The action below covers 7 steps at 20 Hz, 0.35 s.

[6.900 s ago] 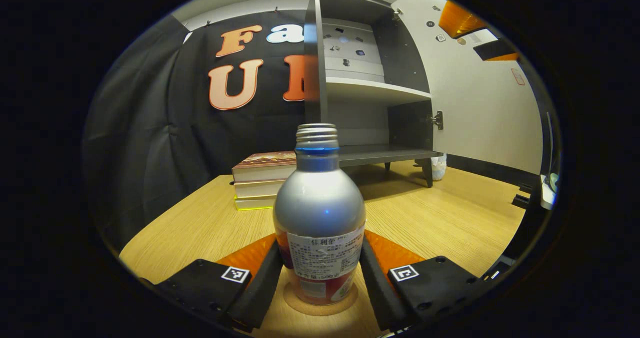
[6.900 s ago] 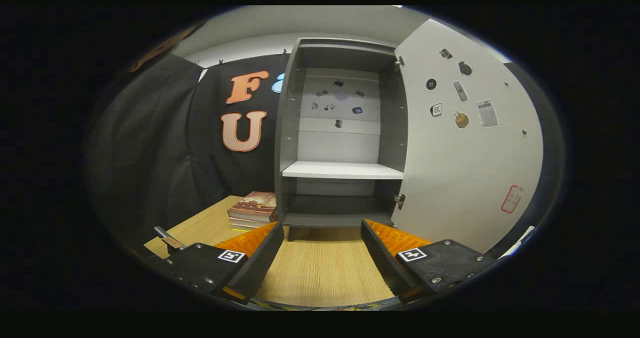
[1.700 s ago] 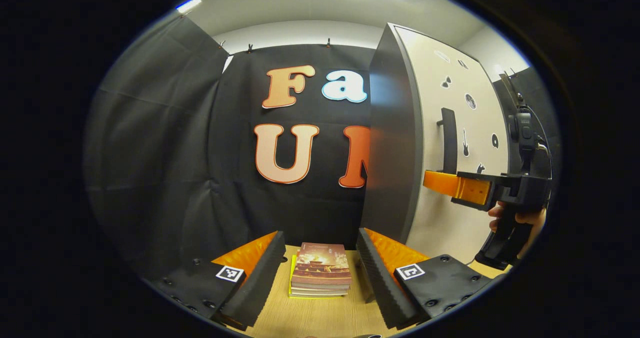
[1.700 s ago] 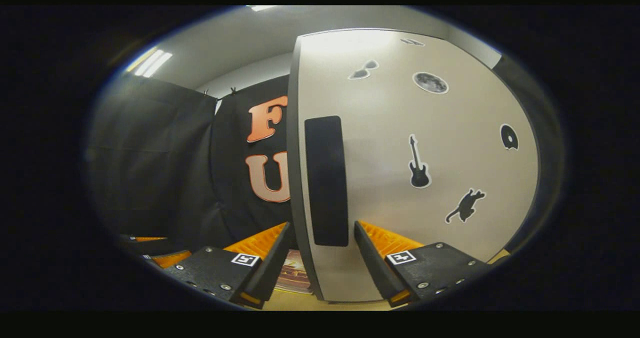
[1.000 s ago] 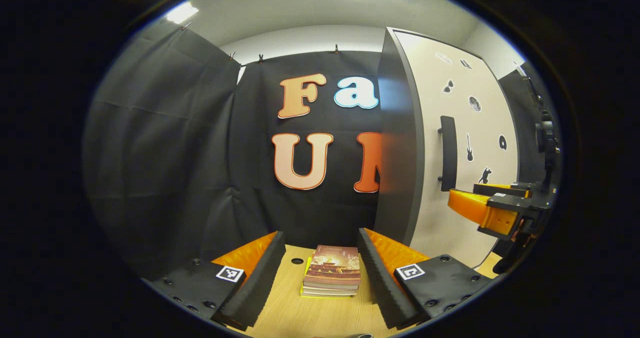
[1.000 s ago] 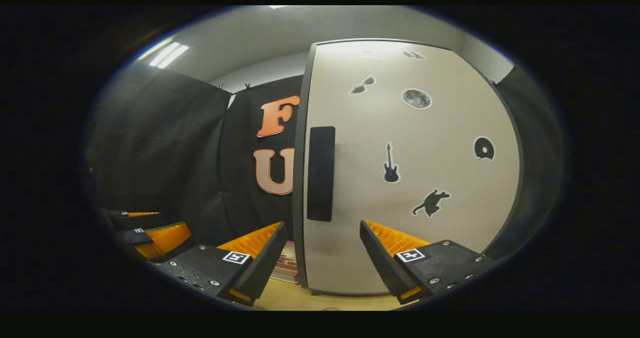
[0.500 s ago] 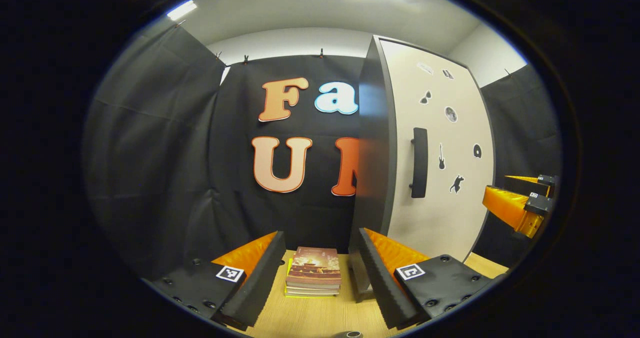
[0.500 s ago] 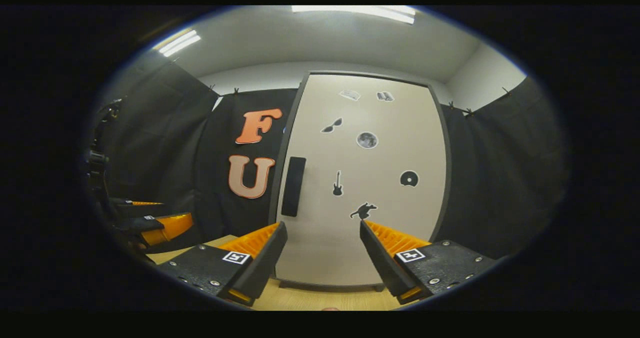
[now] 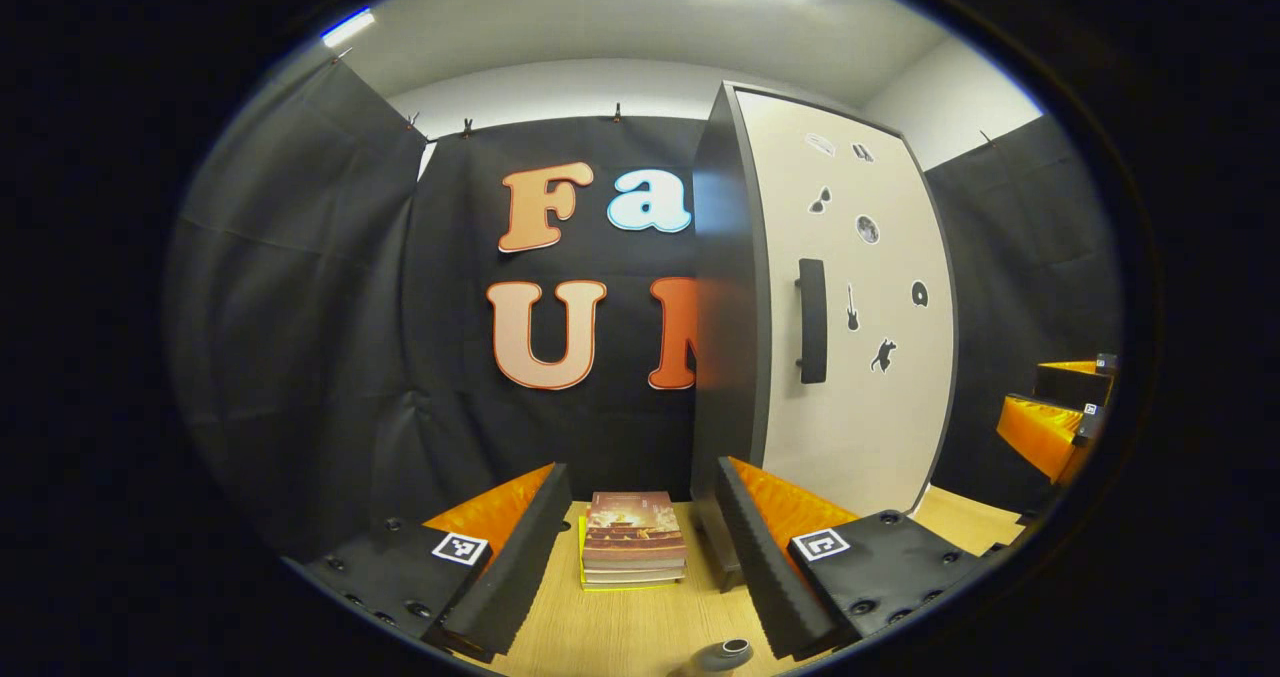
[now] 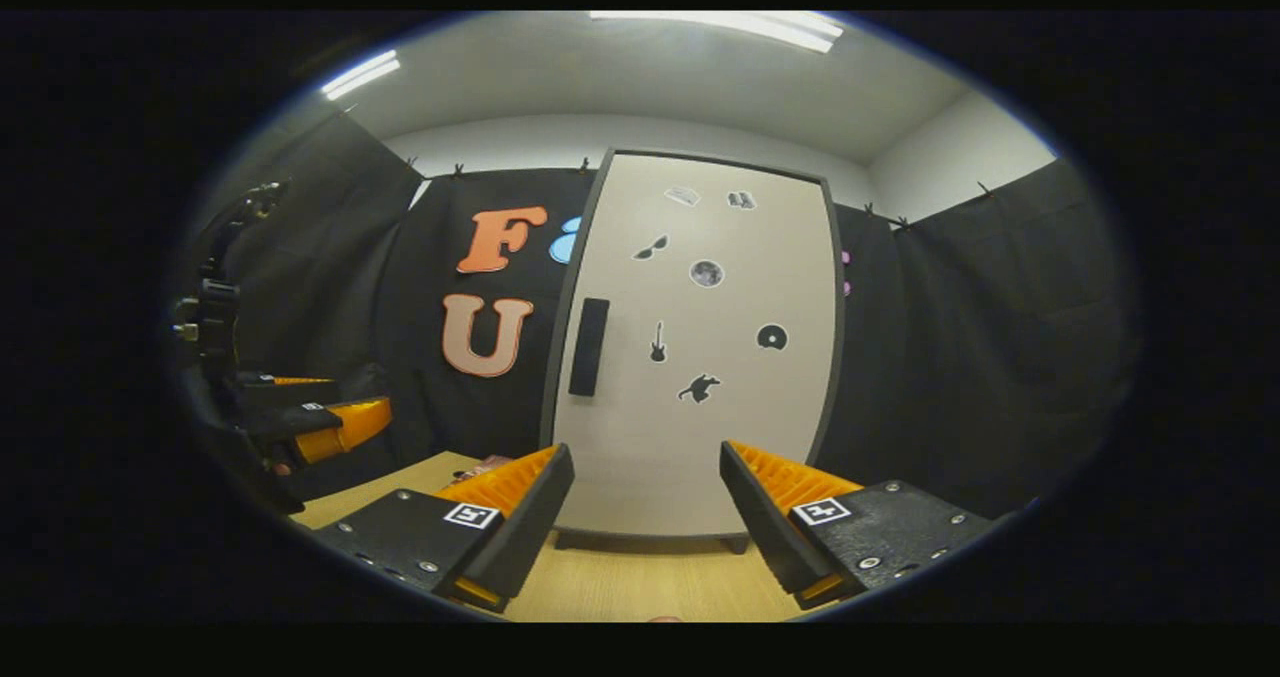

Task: Open the cabinet door with the right hand, grasp the bottle in the cabinet with the left hand and place it on the coaster, then close the cabinet door with the right hand.

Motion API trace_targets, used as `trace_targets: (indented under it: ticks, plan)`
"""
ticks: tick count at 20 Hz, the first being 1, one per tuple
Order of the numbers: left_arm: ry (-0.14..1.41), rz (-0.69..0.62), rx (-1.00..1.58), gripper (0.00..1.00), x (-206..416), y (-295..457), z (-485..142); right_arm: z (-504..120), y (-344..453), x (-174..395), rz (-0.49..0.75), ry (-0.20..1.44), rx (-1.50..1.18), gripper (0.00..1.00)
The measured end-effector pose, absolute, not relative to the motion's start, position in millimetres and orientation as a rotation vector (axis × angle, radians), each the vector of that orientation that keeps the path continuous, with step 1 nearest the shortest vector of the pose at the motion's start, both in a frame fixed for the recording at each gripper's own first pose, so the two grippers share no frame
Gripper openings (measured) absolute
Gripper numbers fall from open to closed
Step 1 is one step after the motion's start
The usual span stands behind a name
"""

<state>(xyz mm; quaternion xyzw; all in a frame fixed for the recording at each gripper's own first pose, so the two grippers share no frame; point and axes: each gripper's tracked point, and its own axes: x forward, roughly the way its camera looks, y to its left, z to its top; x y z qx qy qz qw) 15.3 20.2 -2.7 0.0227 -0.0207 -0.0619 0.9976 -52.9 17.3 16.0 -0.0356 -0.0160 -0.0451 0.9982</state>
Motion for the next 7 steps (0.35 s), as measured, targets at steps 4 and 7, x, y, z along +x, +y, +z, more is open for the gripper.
trace_targets:
  ticks: [4, 7]
  plan:
    - [-0.057, -0.109, 0.046, 0.95, 1, 17, 5, 32, 15, -62, -0.075, -0.083, -0.084, 0.93]
    - [-0.057, -0.082, 0.037, 0.95, -11, 10, 6, 30, 7, -63, -0.047, -0.078, -0.080, 0.93]
